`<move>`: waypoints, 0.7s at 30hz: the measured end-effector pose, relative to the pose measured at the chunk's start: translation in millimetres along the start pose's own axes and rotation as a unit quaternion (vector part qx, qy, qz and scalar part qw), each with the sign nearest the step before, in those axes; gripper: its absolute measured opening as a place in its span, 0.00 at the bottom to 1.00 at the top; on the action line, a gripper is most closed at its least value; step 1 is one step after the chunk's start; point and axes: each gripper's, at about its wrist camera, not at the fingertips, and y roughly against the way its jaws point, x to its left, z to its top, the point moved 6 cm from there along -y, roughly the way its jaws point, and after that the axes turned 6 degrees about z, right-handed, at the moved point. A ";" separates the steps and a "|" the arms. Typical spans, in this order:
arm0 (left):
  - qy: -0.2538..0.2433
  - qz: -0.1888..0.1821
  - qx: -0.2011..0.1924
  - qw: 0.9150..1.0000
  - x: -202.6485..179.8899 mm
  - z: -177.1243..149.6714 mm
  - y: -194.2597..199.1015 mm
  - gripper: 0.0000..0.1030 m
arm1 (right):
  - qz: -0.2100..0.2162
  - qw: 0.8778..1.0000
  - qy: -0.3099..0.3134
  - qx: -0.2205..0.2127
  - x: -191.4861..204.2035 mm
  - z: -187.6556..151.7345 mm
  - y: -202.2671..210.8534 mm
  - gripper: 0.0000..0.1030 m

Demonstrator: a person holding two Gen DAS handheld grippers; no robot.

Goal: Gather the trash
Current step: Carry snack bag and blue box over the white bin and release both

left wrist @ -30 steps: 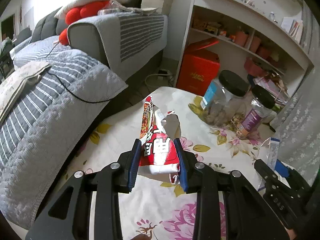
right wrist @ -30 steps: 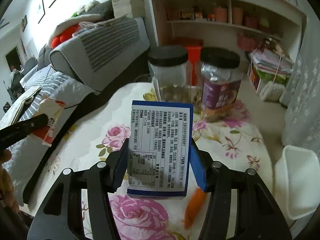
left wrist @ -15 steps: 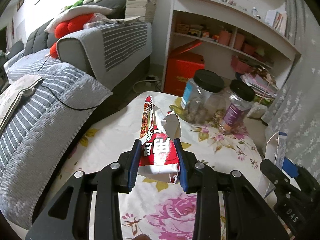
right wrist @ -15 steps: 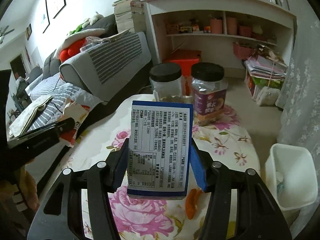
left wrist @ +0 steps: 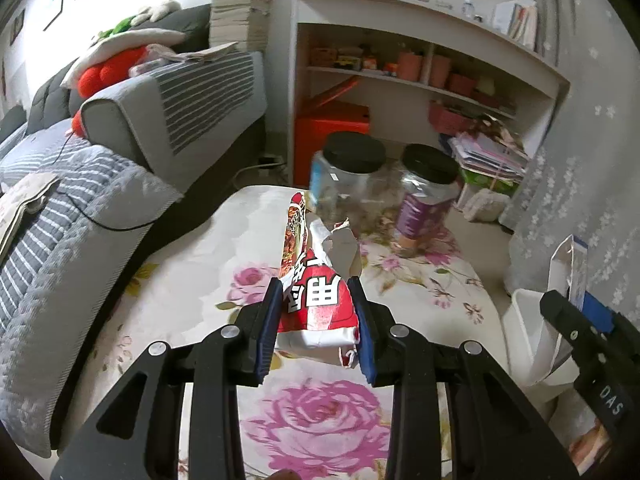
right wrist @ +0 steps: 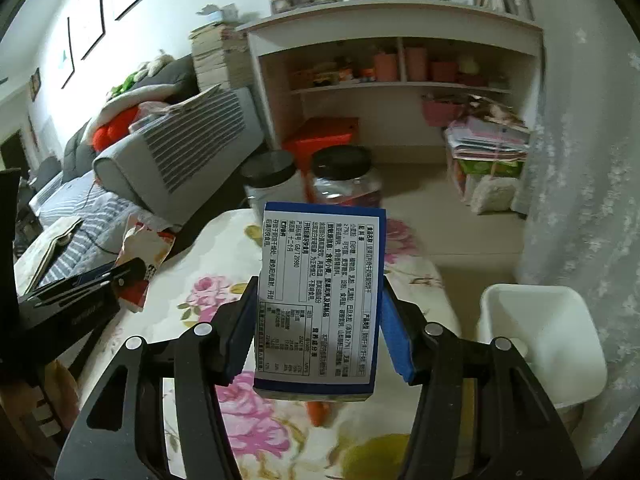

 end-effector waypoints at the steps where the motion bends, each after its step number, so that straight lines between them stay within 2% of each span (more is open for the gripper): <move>1: -0.005 -0.003 -0.001 1.000 -7.2 -1.3 1.0 0.32 | -0.004 1.000 -0.002 -0.002 -4.5 0.1 2.9 0.52; 9: -0.033 -0.023 -0.002 0.999 -52.4 -10.7 8.4 0.32 | -0.052 0.998 -0.032 -0.020 -64.7 -2.3 32.3 0.52; 15: -0.062 -0.040 -0.009 0.997 -90.5 -19.5 15.0 0.32 | -0.095 0.992 -0.074 -0.026 -123.8 -8.5 52.2 0.52; 21: -0.086 -0.054 -0.011 0.995 -124.2 -23.0 18.6 0.32 | -0.123 0.986 -0.112 -0.031 -167.1 -6.9 64.6 0.52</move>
